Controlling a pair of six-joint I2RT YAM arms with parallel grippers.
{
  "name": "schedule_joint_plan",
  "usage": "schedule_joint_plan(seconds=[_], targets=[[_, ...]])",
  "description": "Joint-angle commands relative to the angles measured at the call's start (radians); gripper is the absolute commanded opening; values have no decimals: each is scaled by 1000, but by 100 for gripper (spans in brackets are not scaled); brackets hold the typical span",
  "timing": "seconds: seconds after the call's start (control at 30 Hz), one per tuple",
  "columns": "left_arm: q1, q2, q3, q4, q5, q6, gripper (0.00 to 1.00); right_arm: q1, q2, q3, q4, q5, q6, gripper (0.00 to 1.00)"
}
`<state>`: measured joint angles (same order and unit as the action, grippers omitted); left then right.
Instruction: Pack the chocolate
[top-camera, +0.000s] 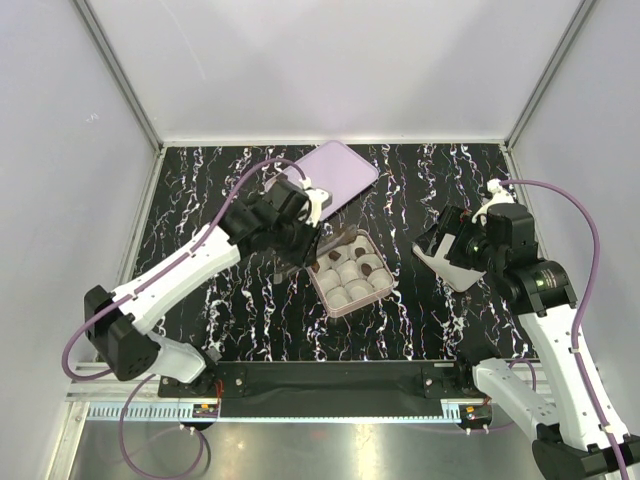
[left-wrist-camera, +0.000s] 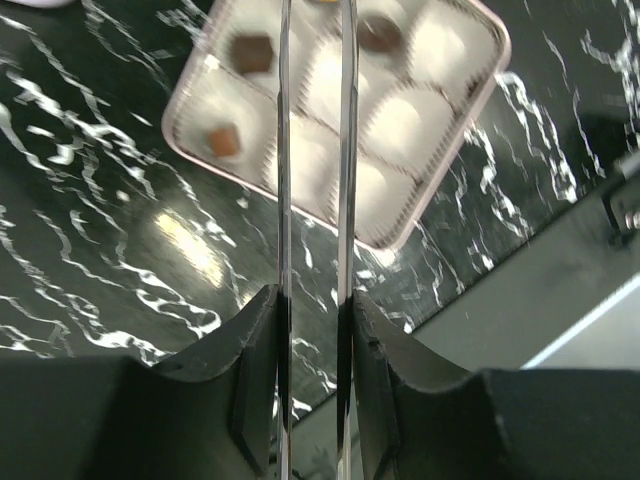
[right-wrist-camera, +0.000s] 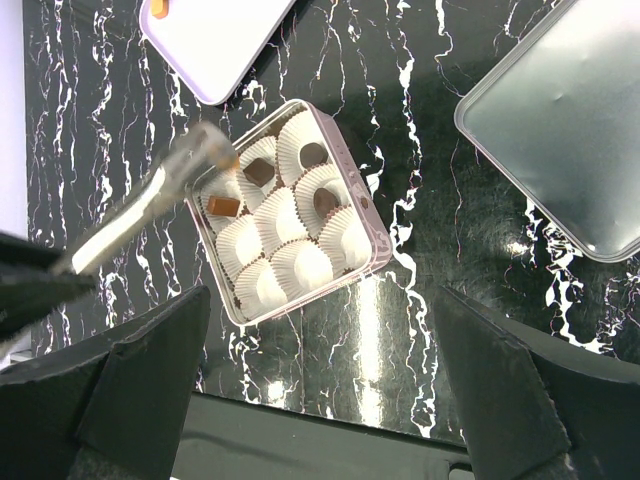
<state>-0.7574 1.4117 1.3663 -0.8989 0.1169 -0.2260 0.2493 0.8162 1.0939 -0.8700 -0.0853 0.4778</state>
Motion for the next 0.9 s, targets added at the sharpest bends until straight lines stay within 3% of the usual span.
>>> schedule_joint_plan(seconds=[0.0,0.87], targets=[[-28,-63,-16,20,49,1,33,-1,1,46,-4,33,-8,100],[-97,67,-21,-41,-42,45,34,-2,15,58,3,25,-7,100]])
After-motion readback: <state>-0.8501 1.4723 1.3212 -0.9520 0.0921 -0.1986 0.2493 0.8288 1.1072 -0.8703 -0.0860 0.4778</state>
